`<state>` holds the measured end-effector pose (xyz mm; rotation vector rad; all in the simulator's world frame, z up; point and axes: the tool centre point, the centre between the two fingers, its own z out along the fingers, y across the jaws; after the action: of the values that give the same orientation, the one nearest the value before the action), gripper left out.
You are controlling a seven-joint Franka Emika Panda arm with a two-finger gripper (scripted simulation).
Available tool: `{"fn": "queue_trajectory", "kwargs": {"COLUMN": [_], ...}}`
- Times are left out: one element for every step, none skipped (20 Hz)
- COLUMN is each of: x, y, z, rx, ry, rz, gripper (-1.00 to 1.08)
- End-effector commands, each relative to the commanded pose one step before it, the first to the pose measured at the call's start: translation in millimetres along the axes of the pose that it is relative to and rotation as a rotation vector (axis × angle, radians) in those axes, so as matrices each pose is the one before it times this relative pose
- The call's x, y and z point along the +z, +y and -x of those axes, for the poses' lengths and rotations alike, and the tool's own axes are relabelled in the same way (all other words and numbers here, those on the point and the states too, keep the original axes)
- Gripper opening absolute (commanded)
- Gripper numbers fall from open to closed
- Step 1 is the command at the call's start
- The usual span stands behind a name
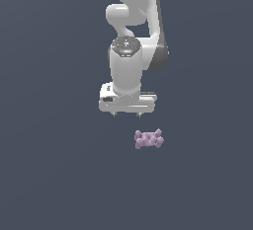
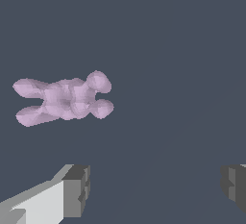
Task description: Pick up the object and move it to a goal position.
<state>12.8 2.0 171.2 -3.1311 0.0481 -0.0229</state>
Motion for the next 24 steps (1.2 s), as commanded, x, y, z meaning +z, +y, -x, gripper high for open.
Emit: {"fn": "queue_trajectory", "kwargs": {"x": [0.0, 0.18, 0.52, 0.83, 1.14, 1.44, 1.63, 1.46, 1.12, 0.77, 0.43, 0.16, -0.02, -0.05, -0.17, -0.09, -0.01, 0.08, 0.15, 0.22, 0.28, 0.32, 0.33, 0.33], "y": [0.01, -0.41, -1.06, -1.71, -2.38, -3.01, -3.44, -3.11, -2.42, -1.67, -0.96, -0.37, 0.07, -0.12, 0.56, 0.24, 0.09, -0.1, -0.21, -0.35, -0.46, -0.51, -0.54, -0.54], "z": [0.0, 0.03, 0.09, 0.15, 0.21, 0.28, 0.33, 0.32, 0.27, 0.23, 0.17, 0.11, 0.05, -0.02, -0.04, -0.12, -0.17, -0.22, -0.28, -0.33, -0.37, -0.41, -0.46, -0.5], "rx": [0.0, -0.00118, -0.00326, -0.00531, -0.00754, -0.00994, -0.01206, -0.01187, -0.01031, -0.00837, -0.00599, -0.00344, -0.0012, 0.0, 0.00247, 0.00338, 0.00447, 0.00548, 0.00662, 0.00772, 0.00884, 0.01, 0.01117, 0.0125], "ry": [0.0, -0.00013, -0.0004, -0.00063, -0.00087, -0.0011, -0.00126, -0.00113, -0.00088, -0.00061, -0.00034, -0.00013, 0.00001, 0.0, 0.00018, 0.00008, 0.00002, -0.00004, -0.0001, -0.00015, -0.00019, -0.00022, -0.00022, -0.00022], "rz": [0.0, 0.00017, 0.00044, 0.00071, 0.00098, 0.00126, 0.00145, 0.00134, 0.00107, 0.00078, 0.00049, 0.00022, 0.00004, 0.0, -0.00023, -0.00018, -0.00017, -0.00016, -0.00015, -0.00015, -0.00015, -0.00016, -0.00019, -0.00023], "gripper": [1.0, 1.0, 1.0, 1.0, 1.0, 1.0, 1.0, 1.0, 1.0, 1.0, 1.0, 1.0, 1.0, 1.0, 1.0, 1.0, 1.0, 1.0, 1.0, 1.0, 1.0, 1.0, 1.0, 1.0]}}
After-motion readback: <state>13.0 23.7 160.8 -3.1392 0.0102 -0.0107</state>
